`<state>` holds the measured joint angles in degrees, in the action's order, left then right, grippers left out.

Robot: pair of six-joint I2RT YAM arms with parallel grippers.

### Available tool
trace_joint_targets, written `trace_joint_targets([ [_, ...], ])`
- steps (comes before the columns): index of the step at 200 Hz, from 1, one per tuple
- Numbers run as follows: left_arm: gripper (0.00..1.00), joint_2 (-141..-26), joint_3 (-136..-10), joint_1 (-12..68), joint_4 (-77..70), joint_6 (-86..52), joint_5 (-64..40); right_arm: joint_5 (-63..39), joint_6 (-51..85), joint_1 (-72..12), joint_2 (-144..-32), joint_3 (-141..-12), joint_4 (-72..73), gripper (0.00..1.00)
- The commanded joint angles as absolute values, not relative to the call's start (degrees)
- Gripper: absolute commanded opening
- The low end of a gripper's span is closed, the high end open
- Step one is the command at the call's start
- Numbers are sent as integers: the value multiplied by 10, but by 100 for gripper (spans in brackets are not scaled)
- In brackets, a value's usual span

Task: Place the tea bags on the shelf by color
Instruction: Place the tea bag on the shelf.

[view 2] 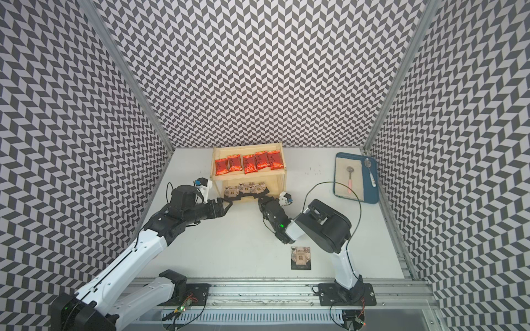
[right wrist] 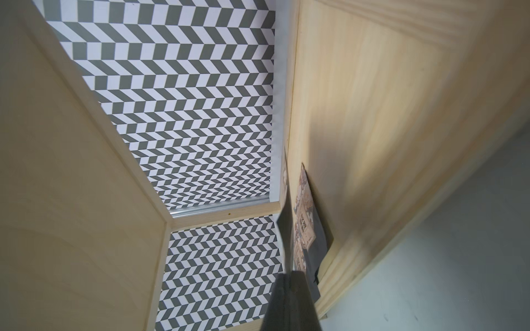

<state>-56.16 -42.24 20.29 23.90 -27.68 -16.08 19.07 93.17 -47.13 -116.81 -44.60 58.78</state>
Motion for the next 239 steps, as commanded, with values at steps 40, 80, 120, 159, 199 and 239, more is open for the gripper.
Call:
trace_joint_targets([
  [40, 81, -567, -430, 211, 245, -265, -150, 232, 933, -475, -1187, -478, 628, 0],
  [80, 81, -567, -431, 216, 248, -265, -144, 248, 940, -475, -1204, -492, 631, 0],
  [120, 81, -566, -432, 221, 250, -266, -140, 256, 940, -475, -1211, -500, 635, 0],
  [159, 81, -567, -433, 225, 251, -267, -137, 275, 943, -476, -1214, -500, 640, 1],
  [199, 81, -564, -435, 226, 256, -267, -130, 290, 947, -476, -1213, -498, 632, 2],
  [239, 80, -560, -436, 227, 258, -267, -127, 287, 956, -476, -1223, -505, 622, 3],
])
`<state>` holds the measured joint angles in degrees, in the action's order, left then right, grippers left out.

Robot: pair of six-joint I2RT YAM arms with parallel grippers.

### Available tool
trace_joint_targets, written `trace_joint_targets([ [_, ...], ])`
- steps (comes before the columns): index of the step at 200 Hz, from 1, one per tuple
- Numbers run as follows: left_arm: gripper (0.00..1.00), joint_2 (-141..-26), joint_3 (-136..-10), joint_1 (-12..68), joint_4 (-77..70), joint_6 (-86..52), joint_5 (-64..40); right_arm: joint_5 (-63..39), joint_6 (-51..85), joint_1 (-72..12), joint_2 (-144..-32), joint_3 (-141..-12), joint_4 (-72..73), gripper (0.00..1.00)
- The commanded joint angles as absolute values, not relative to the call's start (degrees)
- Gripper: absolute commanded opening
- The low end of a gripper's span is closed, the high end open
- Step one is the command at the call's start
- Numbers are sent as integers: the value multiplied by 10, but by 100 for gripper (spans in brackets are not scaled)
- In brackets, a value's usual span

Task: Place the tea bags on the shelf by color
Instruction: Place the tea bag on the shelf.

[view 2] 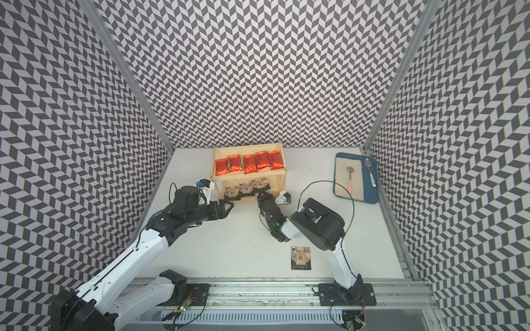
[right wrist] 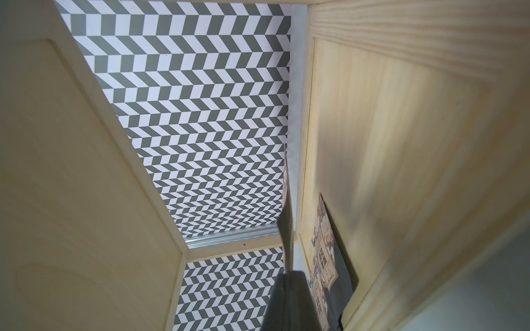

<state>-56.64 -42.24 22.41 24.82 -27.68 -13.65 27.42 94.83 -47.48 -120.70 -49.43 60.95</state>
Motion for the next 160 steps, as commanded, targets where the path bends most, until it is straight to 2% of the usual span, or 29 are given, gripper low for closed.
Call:
trace_joint_targets([
  [1, 80, -561, -436, 227, 258, -267, -127, 287, 956, -476, -1223, -505, 622, 3],
  [137, 80, -559, -437, 227, 259, -267, -120, 267, 966, -477, -1255, -531, 608, 13],
  [160, 80, -558, -437, 227, 259, -267, -119, 265, 966, -480, -1256, -531, 605, 19],
])
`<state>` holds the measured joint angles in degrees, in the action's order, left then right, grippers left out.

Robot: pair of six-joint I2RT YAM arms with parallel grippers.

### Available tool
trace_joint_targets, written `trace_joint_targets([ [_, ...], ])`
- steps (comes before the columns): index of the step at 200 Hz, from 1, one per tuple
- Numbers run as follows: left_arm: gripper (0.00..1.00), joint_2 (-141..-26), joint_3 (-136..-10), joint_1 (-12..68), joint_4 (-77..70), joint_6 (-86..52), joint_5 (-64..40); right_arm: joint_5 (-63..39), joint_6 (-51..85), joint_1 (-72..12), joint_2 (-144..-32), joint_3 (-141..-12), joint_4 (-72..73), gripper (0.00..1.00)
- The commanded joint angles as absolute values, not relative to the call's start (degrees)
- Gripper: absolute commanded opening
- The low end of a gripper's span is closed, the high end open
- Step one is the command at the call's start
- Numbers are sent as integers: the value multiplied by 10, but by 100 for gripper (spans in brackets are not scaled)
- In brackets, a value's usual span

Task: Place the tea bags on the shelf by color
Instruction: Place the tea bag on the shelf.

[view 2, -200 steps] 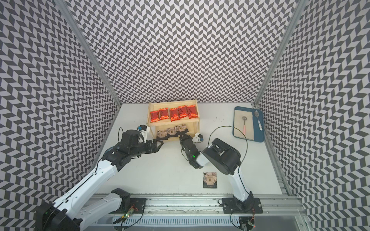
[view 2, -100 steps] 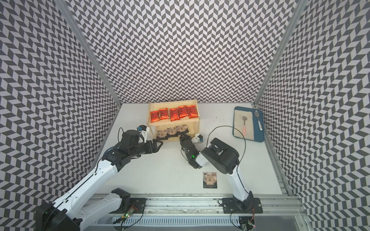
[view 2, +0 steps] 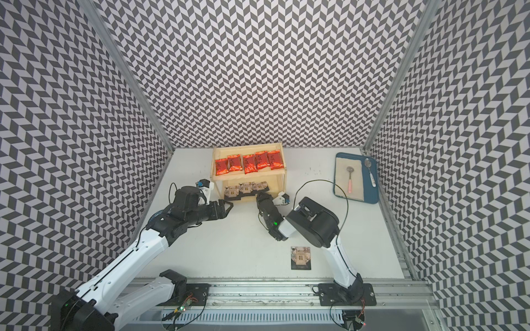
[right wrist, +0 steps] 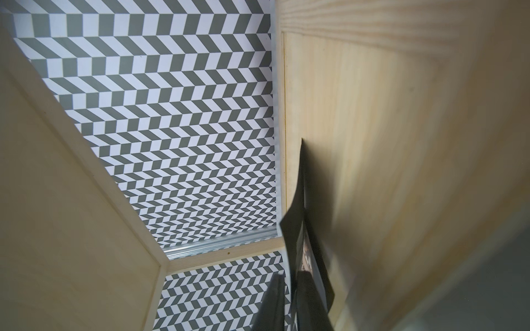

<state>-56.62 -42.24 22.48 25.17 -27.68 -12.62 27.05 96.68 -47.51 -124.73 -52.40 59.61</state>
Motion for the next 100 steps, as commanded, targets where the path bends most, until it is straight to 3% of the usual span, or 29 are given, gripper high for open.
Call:
trace_joint_targets([
  [1, 80, -557, -437, 227, 259, -267, -119, 265, 966, -480, -1256, -531, 606, 19],
  [100, 80, -542, -436, 227, 259, -269, -110, 258, 954, -487, -1224, -536, 536, 44],
])
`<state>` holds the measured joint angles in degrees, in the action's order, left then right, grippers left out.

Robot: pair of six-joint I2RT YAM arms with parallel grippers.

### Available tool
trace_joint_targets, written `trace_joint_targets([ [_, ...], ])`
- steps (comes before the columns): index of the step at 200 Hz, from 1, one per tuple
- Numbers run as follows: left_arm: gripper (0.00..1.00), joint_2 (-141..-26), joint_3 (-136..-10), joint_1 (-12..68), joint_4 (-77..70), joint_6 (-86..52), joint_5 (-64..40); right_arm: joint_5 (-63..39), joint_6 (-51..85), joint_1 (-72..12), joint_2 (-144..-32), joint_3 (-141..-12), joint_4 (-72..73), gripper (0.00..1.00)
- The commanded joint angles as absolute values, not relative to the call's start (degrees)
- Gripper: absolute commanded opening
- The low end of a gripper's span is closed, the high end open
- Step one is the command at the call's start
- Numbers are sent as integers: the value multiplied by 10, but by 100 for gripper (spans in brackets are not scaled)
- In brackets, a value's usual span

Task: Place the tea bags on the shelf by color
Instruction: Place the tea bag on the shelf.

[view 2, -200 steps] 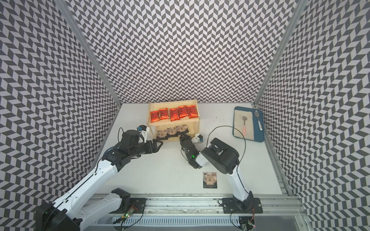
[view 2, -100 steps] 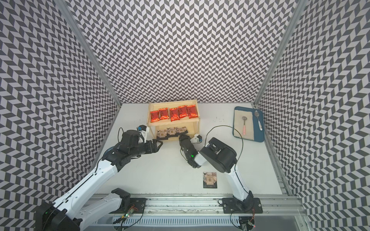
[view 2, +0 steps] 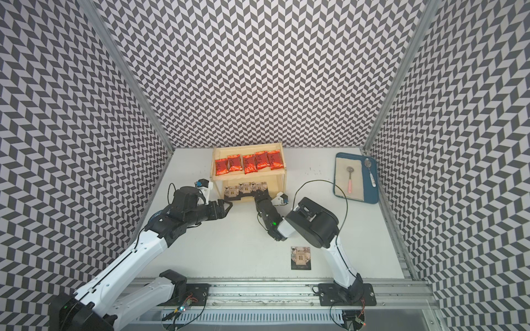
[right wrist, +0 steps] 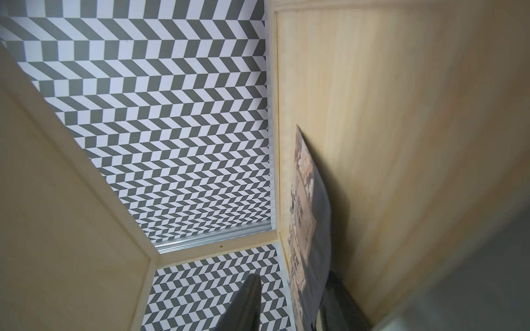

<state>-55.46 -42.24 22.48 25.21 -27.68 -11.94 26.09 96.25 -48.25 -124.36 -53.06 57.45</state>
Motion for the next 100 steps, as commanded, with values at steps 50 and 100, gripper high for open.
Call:
trace_joint_targets([
  [50, 80, -535, -436, 221, 255, -270, -110, 213, 985, -482, -1205, -568, 399, 52],
  [100, 80, -521, -434, 202, 251, -271, -115, 199, 956, -479, -1183, -571, 343, 57],
])
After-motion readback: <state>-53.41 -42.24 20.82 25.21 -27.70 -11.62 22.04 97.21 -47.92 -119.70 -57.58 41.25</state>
